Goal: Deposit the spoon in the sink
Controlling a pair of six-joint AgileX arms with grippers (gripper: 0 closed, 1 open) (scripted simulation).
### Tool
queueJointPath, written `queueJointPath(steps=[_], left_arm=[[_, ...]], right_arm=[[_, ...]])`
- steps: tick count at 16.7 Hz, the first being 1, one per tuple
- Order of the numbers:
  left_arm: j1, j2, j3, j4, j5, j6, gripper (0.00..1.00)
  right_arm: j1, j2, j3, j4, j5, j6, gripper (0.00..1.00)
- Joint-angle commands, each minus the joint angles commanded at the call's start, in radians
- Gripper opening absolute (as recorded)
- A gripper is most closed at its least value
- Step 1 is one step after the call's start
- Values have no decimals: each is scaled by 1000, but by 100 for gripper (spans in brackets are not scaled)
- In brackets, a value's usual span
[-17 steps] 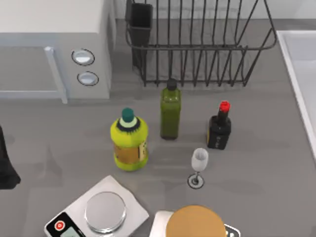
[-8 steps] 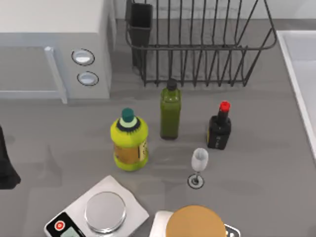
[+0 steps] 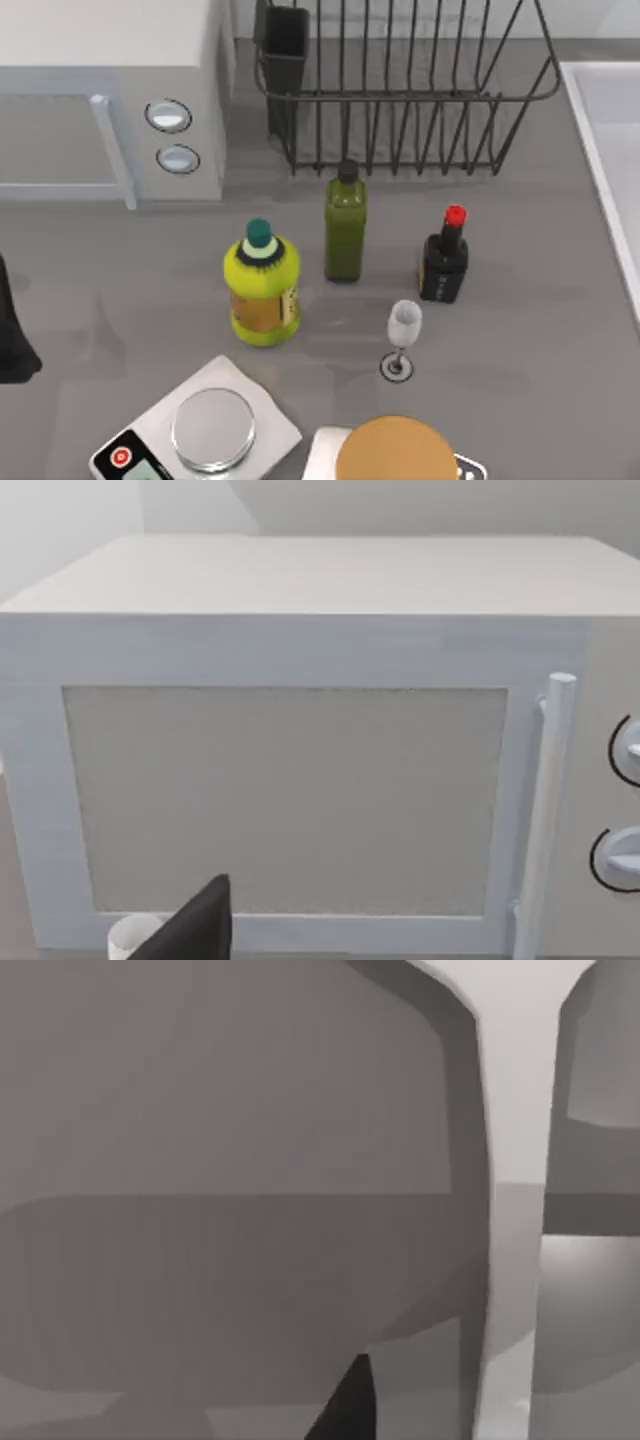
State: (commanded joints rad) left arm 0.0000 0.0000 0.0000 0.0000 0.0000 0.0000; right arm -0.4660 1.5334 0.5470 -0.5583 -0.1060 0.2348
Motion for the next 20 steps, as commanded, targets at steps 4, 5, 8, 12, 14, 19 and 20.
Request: queueJointPath(steps=[4,5,8,12,14,19,20], left_arm=[[0,0,0,0,0,0,100],[0,0,0,0,0,0,100],[0,0,0,0,0,0,100],[0,0,0,0,0,0,100],[0,0,0,0,0,0,100],[0,0,0,0,0,0,100],[0,0,0,0,0,0,100]], right_arm=[[0,0,0,0,0,0,0],[0,0,0,0,0,0,0],[0,0,0,0,0,0,0],[-10,-77,42,-101,107,-15,0],[-11,-83,56,-117,107,-16,0],[-10,-153,191,-341,107,-23,0],[-12,-172,224,-405,107,-23,0]])
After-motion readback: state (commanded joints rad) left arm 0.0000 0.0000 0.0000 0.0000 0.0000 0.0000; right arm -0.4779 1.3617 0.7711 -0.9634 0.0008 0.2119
